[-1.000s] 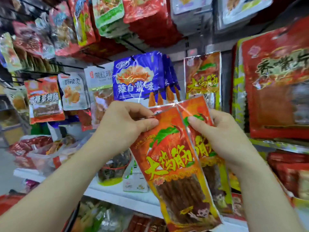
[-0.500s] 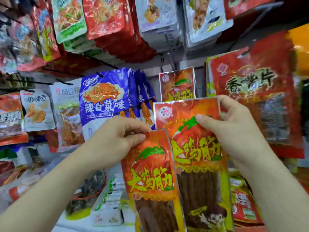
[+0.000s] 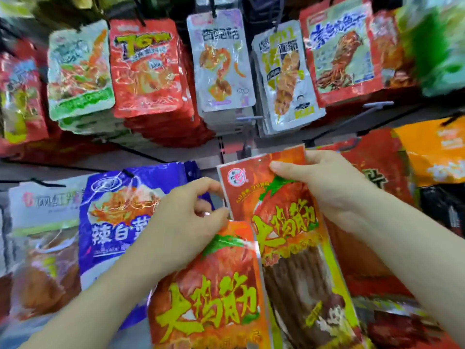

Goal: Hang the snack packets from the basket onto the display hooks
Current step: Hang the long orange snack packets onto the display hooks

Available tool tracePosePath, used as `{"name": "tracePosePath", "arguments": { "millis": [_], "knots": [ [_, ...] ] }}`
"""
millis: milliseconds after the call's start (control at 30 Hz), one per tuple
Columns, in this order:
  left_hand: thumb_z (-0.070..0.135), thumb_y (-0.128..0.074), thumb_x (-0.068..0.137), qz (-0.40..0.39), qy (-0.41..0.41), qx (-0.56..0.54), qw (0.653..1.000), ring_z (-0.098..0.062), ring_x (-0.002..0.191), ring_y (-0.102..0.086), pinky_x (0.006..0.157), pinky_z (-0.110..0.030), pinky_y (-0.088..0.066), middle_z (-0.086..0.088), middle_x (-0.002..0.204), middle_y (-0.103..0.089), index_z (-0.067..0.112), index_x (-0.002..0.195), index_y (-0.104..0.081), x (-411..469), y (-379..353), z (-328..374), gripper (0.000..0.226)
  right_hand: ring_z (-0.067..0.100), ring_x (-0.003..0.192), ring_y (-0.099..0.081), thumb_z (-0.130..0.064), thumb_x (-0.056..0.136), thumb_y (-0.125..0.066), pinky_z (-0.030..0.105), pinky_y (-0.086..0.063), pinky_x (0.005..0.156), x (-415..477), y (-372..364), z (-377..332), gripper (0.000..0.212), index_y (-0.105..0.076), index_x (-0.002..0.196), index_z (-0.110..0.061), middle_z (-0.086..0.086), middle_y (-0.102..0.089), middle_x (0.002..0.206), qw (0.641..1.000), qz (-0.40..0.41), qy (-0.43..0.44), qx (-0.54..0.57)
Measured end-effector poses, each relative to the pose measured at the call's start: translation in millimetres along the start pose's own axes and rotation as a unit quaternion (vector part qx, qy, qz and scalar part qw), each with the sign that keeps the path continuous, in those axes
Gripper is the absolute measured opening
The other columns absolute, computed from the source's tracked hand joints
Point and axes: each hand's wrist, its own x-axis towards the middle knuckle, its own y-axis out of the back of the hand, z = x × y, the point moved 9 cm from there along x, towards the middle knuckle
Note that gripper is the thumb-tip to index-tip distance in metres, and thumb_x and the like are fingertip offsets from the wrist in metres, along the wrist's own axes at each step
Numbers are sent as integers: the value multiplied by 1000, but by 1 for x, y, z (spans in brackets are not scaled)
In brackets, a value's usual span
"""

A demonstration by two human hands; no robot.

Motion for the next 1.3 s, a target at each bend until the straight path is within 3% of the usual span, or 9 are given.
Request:
{"name": "tracePosePath", "arguments": {
  "millis": [167,267,333,467,567,767,967,1100,1300],
  "knots": [
    [62,-54,63,10,32,-109,993,-23,57,-54,63,-43,-49,-22,66,-62,18,80,-67,21,6,-12,49,5,59,-61,-33,80,-75,23,-53,62,2,-12,-25,17,-70,78,-17,-2,-68,69,999,30,37,-17],
    [60,-54,70,23,36,-96,994,-40,77,-67,71,-54,-54,-22,81,-69,6,85,-69,30,5,-14,57,20,57,-67,-13,81,-75,34,-59,59,-10,-25,-34,9,-73,83,-4,12,-74,76,991,23,18,132],
    [58,-51,72,34,26,-69,997,-38,81,-66,72,-53,-53,-21,83,-69,4,85,-69,36,5,-12,58,25,60,-68,-11,80,-75,39,-59,60,-13,-25,-35,10,-73,83,-2,15,-74,80,988,37,10,150],
    [63,-45,70,40,25,-39,998,-19,64,-59,72,-52,-52,-22,81,-67,3,83,-67,41,3,-8,66,22,55,-67,-12,80,-76,31,-57,52,-11,-19,-33,9,-73,79,-3,16,-74,77,985,65,9,159],
    [60,-50,72,36,47,-49,997,-17,63,-57,71,-53,-52,-24,82,-66,0,81,-67,41,3,-9,63,21,55,-68,-13,80,-76,31,-57,52,-10,-19,-32,9,-73,76,-6,14,-74,76,985,69,11,158],
    [48,-66,82,34,110,-107,988,-46,80,-65,75,-56,-53,-25,83,-69,1,82,-69,36,4,-16,47,29,66,-70,-16,77,-79,48,-59,69,-6,-20,-36,15,-73,81,-2,13,-75,76,989,75,10,131],
    [31,-64,89,29,156,-178,971,-26,57,-67,64,-39,-55,-16,69,-72,7,75,-74,35,0,-17,30,31,68,-72,-14,77,-78,48,-60,69,-6,-20,-39,19,-72,87,1,14,-75,78,990,70,-9,126],
    [30,-66,86,20,189,-234,954,-35,71,-70,74,-43,-57,-21,76,-72,5,77,-75,35,-2,-21,28,24,56,-66,-12,74,-79,37,-57,60,-4,-20,-38,20,-72,86,2,17,-73,77,987,75,-17,143],
    [28,-66,86,-5,214,-247,945,-31,66,-68,73,-44,-58,-19,75,-72,4,80,-76,34,-11,-29,26,33,68,-68,-13,70,-81,55,-56,77,0,-18,-32,23,-72,84,3,23,-72,86,991,90,-20,94]
  ]
}}
